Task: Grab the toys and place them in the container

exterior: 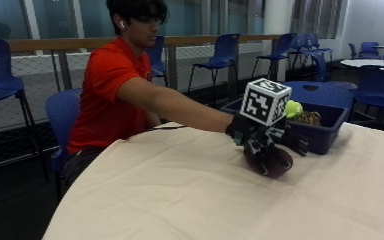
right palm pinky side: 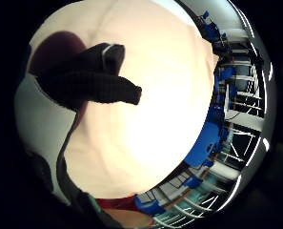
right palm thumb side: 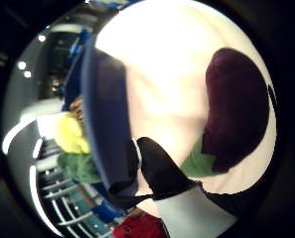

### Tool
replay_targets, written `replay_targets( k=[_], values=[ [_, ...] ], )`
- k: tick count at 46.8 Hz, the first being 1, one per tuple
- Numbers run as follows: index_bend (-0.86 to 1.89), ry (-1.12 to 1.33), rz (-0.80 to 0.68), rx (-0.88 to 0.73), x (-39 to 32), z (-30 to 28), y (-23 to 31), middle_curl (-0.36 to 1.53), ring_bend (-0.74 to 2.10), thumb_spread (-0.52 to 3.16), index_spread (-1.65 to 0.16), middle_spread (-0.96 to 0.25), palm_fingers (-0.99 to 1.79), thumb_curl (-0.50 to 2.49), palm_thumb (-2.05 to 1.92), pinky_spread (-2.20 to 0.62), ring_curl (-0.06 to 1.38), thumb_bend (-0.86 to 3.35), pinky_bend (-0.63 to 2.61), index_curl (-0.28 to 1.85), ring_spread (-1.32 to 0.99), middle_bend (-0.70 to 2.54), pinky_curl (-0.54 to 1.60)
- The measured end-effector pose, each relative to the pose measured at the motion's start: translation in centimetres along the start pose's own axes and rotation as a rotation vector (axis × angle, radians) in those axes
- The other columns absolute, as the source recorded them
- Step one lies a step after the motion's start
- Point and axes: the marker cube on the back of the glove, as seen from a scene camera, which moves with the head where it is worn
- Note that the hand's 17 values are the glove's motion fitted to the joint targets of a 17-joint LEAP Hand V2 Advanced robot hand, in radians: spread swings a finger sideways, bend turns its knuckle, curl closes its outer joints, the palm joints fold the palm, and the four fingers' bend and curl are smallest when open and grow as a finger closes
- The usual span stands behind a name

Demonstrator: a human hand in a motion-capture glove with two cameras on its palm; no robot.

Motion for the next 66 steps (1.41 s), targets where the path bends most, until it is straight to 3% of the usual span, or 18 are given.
replay_targets(
  k=[7, 12, 18, 27, 39, 53, 58, 61, 66],
  values=[
    [0.07, -0.038, 0.145, -0.022, 0.6, 3.6, -0.3, 0.17, 0.48, 1.10, -0.33, -0.02, -0.14, 0.26, 0.05, 0.02, 0.27, 0.01, 1.38, 0.19, 0.08, 0.08, 0.41],
    [0.20, 0.008, 0.127, -0.015, 0.6, 3.1, 0.1, 0.18, 0.79, 1.29, -0.36, -0.06, 0.20, 0.31, 0.23, -0.07, 0.34, 0.13, 1.18, 0.22, -0.04, 0.19, 0.35],
    [0.13, 0.028, 0.099, 0.033, 0.6, 2.4, 0.8, 0.22, 0.93, 1.42, -0.36, -0.13, 0.48, 0.36, 0.37, -0.24, 0.38, 0.22, 1.21, 0.21, -0.21, 0.23, 0.33],
    [0.19, -0.018, 0.024, 0.094, -0.3, -0.4, 3.0, 0.28, 0.90, 1.27, -0.37, -0.23, 0.62, 0.49, 0.56, -0.38, 0.40, 0.27, 1.13, 0.26, -0.36, 0.34, 0.33],
    [0.20, -0.008, -0.086, 0.195, -4.3, -9.0, 7.4, 0.35, 0.88, 1.04, -0.40, -0.34, 0.78, 0.63, 0.65, -0.44, 0.41, 0.25, 1.03, 0.32, -0.48, 0.41, 0.32],
    [0.18, -0.022, -0.281, 0.274, -17.4, -16.8, 11.6, 0.45, 0.95, 0.78, -0.42, -0.44, 0.89, 0.79, 0.67, -0.45, 0.48, 0.22, 1.00, 0.37, -0.54, 0.52, 0.36],
    [0.19, -0.021, -0.512, 0.289, -22.3, -17.7, 13.4, 0.48, 0.95, 0.72, -0.43, -0.46, 0.87, 0.83, 0.67, -0.46, 0.50, 0.21, 0.99, 0.40, -0.55, 0.53, 0.37],
    [0.19, -0.088, -0.485, 0.278, -24.8, -18.2, 13.9, 0.49, 0.93, 0.69, -0.44, -0.46, 0.86, 0.85, 0.67, -0.46, 0.51, 0.20, 0.99, 0.41, -0.56, 0.52, 0.38],
    [0.20, 0.005, -0.510, 0.294, -25.8, -17.6, 13.9, 0.51, 0.92, 0.66, -0.44, -0.47, 0.83, 0.89, 0.66, -0.46, 0.52, 0.19, 0.98, 0.44, -0.56, 0.50, 0.38]
  ],
)
